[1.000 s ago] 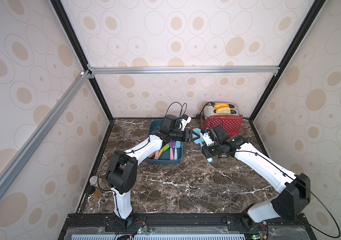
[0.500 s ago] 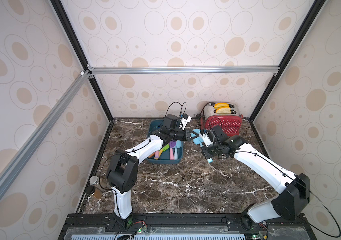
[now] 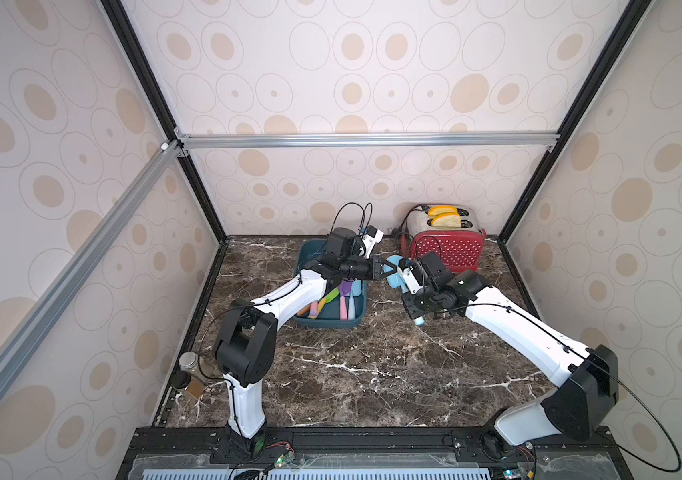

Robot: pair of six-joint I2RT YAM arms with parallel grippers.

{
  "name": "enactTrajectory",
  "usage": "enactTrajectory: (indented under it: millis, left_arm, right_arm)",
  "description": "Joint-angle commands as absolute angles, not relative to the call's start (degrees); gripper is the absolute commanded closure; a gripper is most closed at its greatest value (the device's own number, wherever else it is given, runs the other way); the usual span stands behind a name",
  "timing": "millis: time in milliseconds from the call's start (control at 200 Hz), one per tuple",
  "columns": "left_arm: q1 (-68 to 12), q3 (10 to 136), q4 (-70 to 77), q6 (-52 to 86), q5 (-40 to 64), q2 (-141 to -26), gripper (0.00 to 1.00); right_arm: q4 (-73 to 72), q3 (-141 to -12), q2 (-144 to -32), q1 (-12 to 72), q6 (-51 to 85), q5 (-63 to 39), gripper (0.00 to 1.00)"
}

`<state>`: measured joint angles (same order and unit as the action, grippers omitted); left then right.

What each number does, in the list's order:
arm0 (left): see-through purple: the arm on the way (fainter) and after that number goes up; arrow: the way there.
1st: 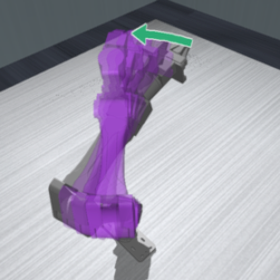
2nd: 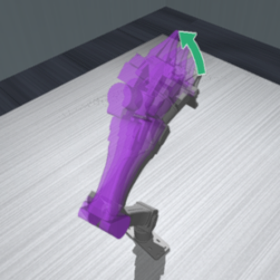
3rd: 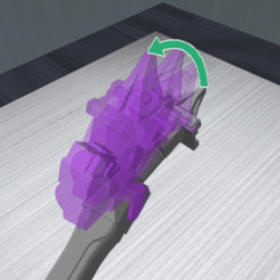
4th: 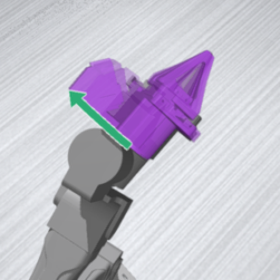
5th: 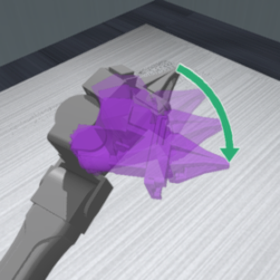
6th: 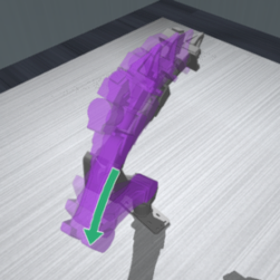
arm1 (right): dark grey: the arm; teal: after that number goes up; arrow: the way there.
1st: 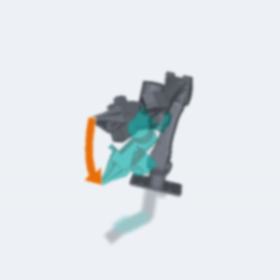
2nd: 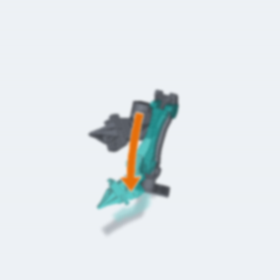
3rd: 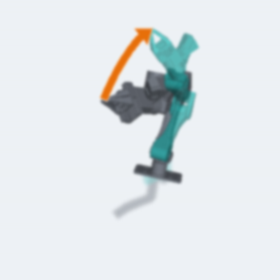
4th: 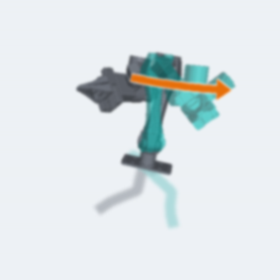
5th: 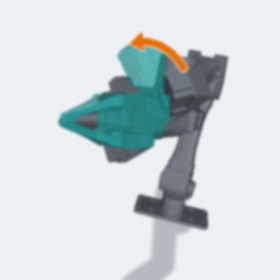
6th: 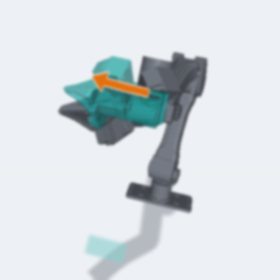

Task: Put the shovel into the storage box
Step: Pick up the shovel from the center of the board, then place the shovel in the storage box.

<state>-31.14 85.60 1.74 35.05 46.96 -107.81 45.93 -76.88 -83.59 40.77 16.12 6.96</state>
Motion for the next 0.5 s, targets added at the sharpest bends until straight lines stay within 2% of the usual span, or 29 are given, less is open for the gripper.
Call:
enactTrajectory:
  millis: [0, 220, 371, 496]
  left_arm:
    - [-30.9, 89.0, -1.3, 31.0, 46.6, -108.9, 1.0]
    - [-27.4, 93.9, -9.7, 25.9, 47.7, -108.7, 0.97]
    - [-20.5, 98.3, -17.2, 21.0, 51.0, -107.9, 0.92]
    - [-14.1, 103.5, -26.1, 14.8, 53.2, -108.9, 0.92]
  right_arm:
    - [46.9, -78.5, -77.0, 41.4, 15.4, 10.8, 0.67]
    - [47.6, -76.1, -66.6, 41.4, 14.6, 17.0, 0.63]
    - [50.2, -73.1, -62.8, 41.4, 14.7, 20.7, 0.61]
    - [51.6, -69.3, -60.6, 41.5, 15.4, 22.6, 0.61]
